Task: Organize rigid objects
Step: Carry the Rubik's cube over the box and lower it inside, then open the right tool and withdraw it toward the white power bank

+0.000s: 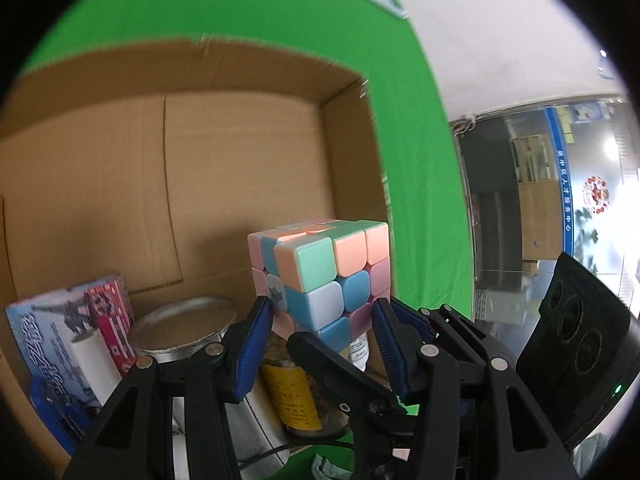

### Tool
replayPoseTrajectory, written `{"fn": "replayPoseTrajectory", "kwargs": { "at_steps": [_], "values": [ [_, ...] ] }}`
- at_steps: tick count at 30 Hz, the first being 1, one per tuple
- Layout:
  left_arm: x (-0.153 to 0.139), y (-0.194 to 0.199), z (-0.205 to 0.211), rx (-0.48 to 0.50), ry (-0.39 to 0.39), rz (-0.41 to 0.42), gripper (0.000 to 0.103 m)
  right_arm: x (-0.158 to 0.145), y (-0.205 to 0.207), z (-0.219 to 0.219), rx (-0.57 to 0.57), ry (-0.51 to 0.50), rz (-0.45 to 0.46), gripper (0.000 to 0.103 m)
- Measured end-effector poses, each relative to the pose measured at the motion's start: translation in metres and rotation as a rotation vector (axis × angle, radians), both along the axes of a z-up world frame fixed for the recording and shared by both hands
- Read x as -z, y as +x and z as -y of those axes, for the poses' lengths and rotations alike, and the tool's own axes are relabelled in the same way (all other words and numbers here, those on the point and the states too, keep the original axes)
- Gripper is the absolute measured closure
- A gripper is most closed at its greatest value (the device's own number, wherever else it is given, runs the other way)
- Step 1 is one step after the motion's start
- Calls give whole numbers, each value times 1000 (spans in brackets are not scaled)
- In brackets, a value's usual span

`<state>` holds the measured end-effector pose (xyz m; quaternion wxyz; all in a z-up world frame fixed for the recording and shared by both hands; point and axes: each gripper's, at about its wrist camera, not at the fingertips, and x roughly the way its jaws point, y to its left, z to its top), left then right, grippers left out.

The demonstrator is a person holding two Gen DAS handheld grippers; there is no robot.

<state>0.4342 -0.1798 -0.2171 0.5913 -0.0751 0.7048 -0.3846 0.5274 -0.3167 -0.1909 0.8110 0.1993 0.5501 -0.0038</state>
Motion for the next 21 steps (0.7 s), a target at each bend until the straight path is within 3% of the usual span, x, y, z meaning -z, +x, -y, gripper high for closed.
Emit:
{"fn": "replayPoseTrajectory", "kwargs": {
  "at_steps": [4, 8, 10, 15, 18, 21],
  "values": [
    [1, 2, -6, -17, -4, -27, 54, 16, -5, -3, 2, 7, -48, 46],
    [-25, -7, -23, -21, -5, 46, 52, 10, -20, -11, 4, -6, -53, 45],
    [-44, -16, -37, -22, -2, 105, 52, -1, -31, -15, 2, -33, -34, 39],
    [-92, -42, -100, -94, 9, 251, 49, -50, -58, -25, 31, -118, 55, 6],
    [-108, -59, -149, -168, 33, 320, 44, -75, -69, -33, 42, -165, 81, 4],
    [-110, -75, -190, -239, 59, 324, 44, -94, -78, -49, 17, -192, 90, 4]
  ]
}}
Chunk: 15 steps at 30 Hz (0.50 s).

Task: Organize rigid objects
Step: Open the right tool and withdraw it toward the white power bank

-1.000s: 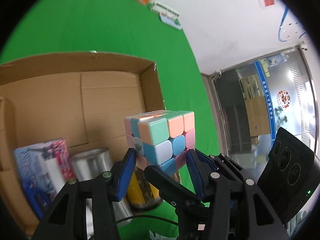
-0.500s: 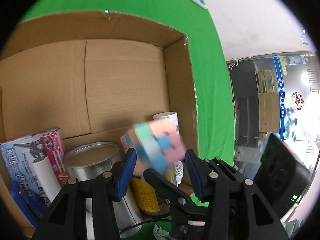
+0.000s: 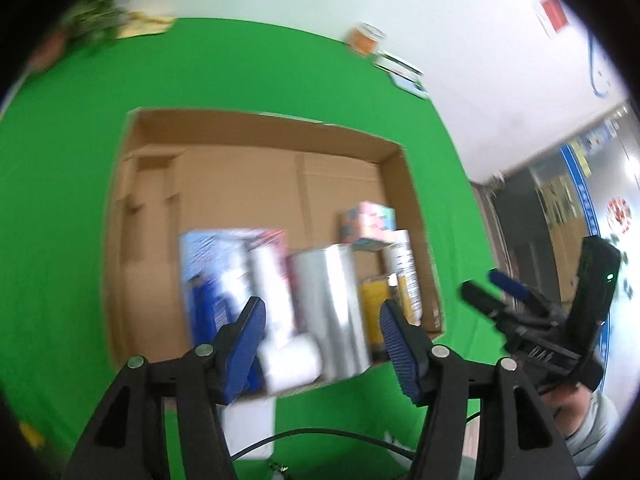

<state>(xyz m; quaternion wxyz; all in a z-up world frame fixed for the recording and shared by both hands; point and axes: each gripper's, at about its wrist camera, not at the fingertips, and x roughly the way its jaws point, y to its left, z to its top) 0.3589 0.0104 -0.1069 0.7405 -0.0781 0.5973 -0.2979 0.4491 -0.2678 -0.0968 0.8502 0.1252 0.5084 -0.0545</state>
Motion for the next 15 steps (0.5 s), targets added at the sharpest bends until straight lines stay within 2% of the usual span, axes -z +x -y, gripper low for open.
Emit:
{"fn": "replayPoseTrajectory", "kwargs": {
  "at_steps": [4, 8, 13, 15],
  "values": [
    [9, -23, -37, -58, -18, -22, 44, -21, -20, -35, -78, -25, 5, 4],
    [29, -44, -57, -76, 10, -45, 44, -18, -35, -76, -170, 14, -12, 4],
    [75, -66, -63, -69, -13, -167, 44, 28, -60, -135, -289, 186, -140, 4],
    [91, -76, -64, -52, -10, -201, 44, 47, -73, -155, -311, 214, -206, 4]
  ]
}}
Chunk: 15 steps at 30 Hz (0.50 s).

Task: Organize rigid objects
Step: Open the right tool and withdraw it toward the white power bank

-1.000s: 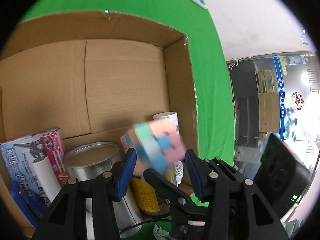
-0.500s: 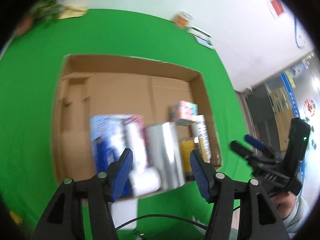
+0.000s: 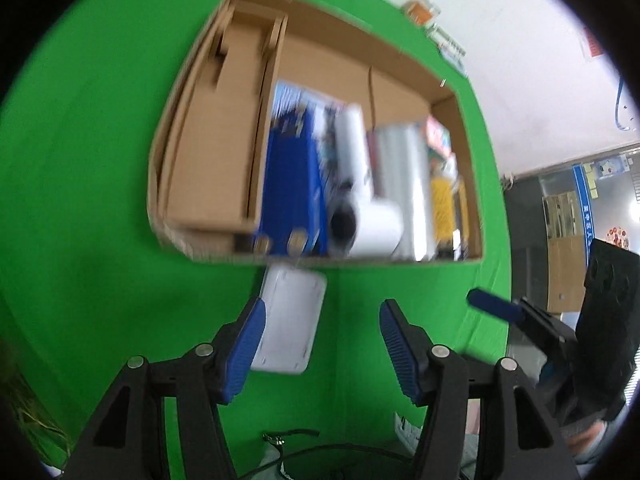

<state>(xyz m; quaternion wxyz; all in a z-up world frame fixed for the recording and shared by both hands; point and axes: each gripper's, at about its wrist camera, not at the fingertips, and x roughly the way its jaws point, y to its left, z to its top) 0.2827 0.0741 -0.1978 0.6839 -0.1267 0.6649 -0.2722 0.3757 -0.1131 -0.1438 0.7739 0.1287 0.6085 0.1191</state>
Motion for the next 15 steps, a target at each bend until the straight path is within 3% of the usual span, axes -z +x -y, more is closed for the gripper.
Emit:
{"fn": "replayPoseTrajectory", "kwargs": {
  "at_steps": [4, 8, 13, 14, 15],
  "values": [
    [40, -13, 1, 21, -44, -77, 44, 16, -29, -26, -61, -5, -59, 4],
    [74, -13, 10, 24, -41, -121, 44, 17, -45, -20, -53, -51, -73, 4],
    [83, -16, 27, 66, -52, -73, 44, 19, -55, 17, 57, -91, -76, 4],
    [82, -17, 30, 83, -86, -80, 44, 19, -58, 21, 71, -100, -68, 4],
    [85, -21, 35, 107, -164, -144, 44, 20, -62, 23, 80, -106, -59, 4]
  ]
}}
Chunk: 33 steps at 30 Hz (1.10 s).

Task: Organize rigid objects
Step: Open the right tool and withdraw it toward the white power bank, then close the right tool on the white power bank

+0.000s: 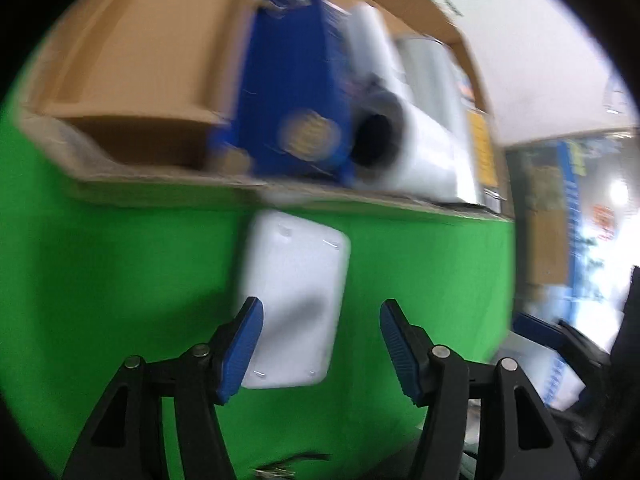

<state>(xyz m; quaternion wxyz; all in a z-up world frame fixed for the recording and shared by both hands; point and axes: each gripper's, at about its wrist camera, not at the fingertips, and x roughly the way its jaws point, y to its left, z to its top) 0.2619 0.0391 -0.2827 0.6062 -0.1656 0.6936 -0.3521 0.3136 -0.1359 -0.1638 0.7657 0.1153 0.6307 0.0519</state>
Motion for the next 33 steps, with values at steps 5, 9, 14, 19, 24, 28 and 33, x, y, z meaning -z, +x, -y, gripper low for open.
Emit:
{"fn": "replayPoseTrajectory", "kwargs": {
  "at_steps": [5, 9, 14, 19, 24, 28, 33],
  "values": [
    [-7, -23, 17, 76, -47, -32, 44, 2, -7, -3, -10, -57, 71, 2],
    [-22, -19, -6, -28, 25, 50, 42, 19, -6, -16, -46, -104, 102, 2],
    [-19, 1, -33, -109, 86, 81, 41, 50, 3, -31, -5, -50, 90, 2],
    [10, 16, -17, -57, 24, -23, 41, 68, 9, -50, 2, 0, 85, 3],
    [14, 3, 4, -22, -135, -117, 41, 63, -2, -45, -14, -31, 104, 3],
    [14, -18, 24, 63, -97, -102, 42, 65, -13, -27, -10, -83, 105, 3],
    [2, -14, 1, -46, -38, -23, 42, 72, -15, -25, -34, -103, 113, 3]
  ]
}}
